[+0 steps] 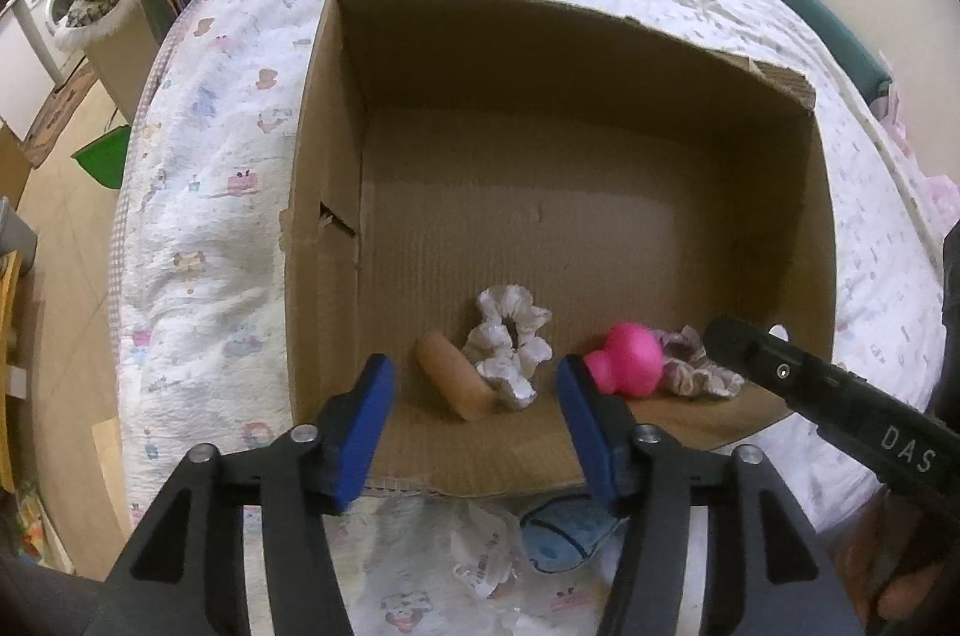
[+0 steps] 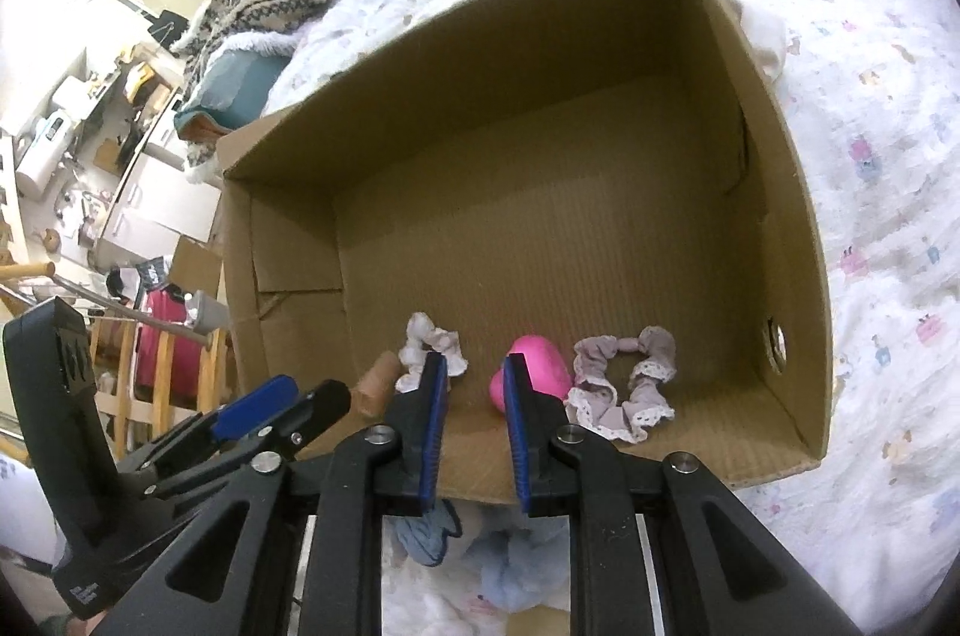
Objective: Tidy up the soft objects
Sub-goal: 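Lower both held toys into the box and open both tools, then withdraw both tools from the box toward the remaining items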
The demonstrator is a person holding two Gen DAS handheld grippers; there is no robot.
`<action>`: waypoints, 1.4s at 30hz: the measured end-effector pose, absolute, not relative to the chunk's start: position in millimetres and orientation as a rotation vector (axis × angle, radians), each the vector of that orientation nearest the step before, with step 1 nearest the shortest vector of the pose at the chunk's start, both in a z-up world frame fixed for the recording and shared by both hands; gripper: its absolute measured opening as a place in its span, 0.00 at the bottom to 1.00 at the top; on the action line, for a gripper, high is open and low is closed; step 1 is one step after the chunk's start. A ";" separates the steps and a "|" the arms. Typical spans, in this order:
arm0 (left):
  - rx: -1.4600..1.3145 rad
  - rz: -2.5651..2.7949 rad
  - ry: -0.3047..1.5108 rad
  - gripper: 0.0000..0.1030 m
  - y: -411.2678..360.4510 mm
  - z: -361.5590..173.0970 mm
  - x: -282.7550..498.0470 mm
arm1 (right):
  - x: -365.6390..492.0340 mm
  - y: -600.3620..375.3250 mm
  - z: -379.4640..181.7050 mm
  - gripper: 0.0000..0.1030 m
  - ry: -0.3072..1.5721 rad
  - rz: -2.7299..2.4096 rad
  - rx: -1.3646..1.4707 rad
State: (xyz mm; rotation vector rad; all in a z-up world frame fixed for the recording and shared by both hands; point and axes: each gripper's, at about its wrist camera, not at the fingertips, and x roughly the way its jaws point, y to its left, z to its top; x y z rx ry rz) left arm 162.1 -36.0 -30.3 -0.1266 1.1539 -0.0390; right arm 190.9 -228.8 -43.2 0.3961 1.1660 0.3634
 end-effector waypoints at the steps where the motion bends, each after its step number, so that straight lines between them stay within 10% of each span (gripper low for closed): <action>1: -0.130 -0.042 1.150 0.53 -35.6 -29.4 162.2 | 190.9 -229.2 -42.3 0.30 1.163 0.361 0.395; 5: -0.136 -0.050 1.137 0.54 -34.7 -26.6 161.2 | 187.9 -234.1 -35.2 0.69 1.118 0.342 0.404; 42: -0.074 -0.029 1.074 0.56 -21.0 -0.6 92.4 | 125.5 -262.8 -19.1 0.69 1.099 0.275 0.388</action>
